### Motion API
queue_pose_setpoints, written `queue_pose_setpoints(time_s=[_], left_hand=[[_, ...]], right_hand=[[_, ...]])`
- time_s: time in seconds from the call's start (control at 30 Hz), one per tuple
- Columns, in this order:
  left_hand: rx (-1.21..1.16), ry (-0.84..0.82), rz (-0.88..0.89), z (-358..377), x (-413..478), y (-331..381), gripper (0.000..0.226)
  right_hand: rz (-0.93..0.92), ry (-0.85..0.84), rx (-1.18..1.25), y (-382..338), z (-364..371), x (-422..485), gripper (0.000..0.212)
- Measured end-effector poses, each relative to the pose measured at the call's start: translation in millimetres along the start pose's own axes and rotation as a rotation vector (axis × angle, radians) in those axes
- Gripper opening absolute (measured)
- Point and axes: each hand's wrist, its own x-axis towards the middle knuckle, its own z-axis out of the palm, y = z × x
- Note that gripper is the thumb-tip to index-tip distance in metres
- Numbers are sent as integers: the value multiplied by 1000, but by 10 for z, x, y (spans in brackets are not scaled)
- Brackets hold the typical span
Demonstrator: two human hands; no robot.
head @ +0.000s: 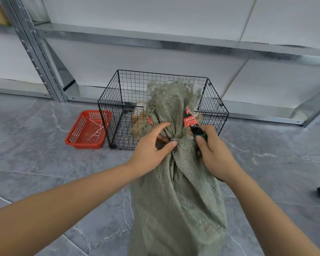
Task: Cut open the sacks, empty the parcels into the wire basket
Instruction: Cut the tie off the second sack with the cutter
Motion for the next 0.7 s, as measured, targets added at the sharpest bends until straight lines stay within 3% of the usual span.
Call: queue_pose_setpoints(time_s=[0.1, 0.17, 0.43, 0.7], left_hand=[[37, -104, 19, -43, 32, 13, 29], [-77, -208, -9, -50, 56, 29, 17], [-443, -425, -179, 19, 214, 105, 28], [-234, -493, -87, 166, 247, 262, 48]], right_hand=[[9, 6, 49, 32, -33, -7, 15], [4, 11, 90, 34, -45, -22, 10], [17, 23, 234, 43, -56, -97, 11], [54, 67, 300, 114, -128, -179, 10]])
